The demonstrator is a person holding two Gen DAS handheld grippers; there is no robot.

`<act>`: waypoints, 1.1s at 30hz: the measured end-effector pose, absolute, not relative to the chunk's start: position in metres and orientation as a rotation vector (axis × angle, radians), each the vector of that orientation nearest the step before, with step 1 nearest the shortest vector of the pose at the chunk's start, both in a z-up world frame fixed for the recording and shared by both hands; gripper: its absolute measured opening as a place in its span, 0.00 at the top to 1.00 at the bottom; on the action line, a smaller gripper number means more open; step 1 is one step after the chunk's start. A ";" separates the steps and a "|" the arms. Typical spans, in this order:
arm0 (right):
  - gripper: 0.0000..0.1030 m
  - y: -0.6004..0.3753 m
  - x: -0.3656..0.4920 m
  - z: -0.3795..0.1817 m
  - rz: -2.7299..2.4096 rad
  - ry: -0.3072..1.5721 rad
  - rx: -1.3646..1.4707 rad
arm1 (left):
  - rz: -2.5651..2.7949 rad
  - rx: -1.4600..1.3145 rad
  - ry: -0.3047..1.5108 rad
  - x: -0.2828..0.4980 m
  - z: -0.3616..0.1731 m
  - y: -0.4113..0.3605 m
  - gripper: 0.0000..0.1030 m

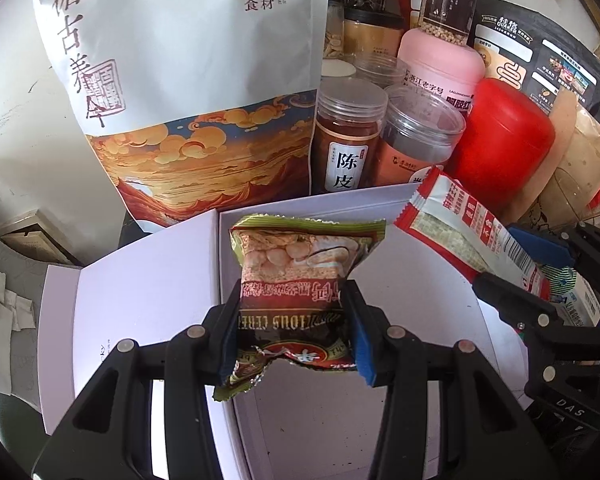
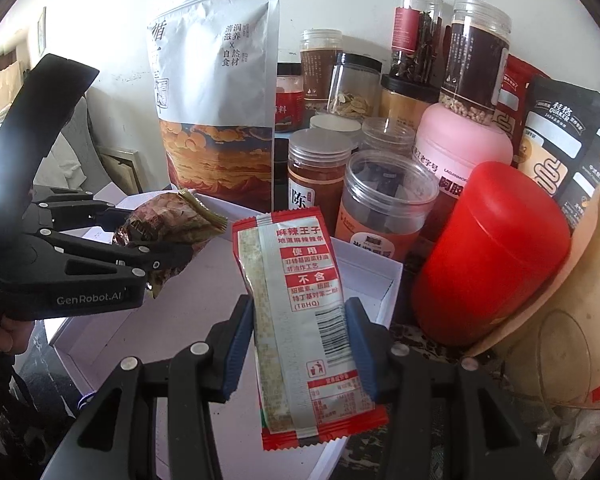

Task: Organize objects
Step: 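Lower both packets into the white box and open both tools, then withdraw both tools up and away from the white box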

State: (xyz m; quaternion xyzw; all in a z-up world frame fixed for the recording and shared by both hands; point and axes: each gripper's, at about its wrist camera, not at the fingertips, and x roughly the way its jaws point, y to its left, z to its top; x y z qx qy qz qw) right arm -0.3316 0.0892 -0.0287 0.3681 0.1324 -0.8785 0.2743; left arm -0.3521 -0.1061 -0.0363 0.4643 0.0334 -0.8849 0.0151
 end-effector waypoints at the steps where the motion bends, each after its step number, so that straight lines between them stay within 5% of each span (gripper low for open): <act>1: 0.54 0.088 -0.335 -0.031 -2.357 0.360 0.998 | -2.745 1.461 0.095 -0.356 -0.039 -0.106 0.57; 25: 0.52 0.072 -0.351 -0.059 -2.323 0.447 1.089 | -2.667 1.659 0.124 -0.384 -0.085 -0.100 0.56; 33: 0.46 0.076 -0.343 -0.052 -2.362 0.481 1.076 | -2.668 1.593 0.040 -0.373 -0.069 -0.094 0.36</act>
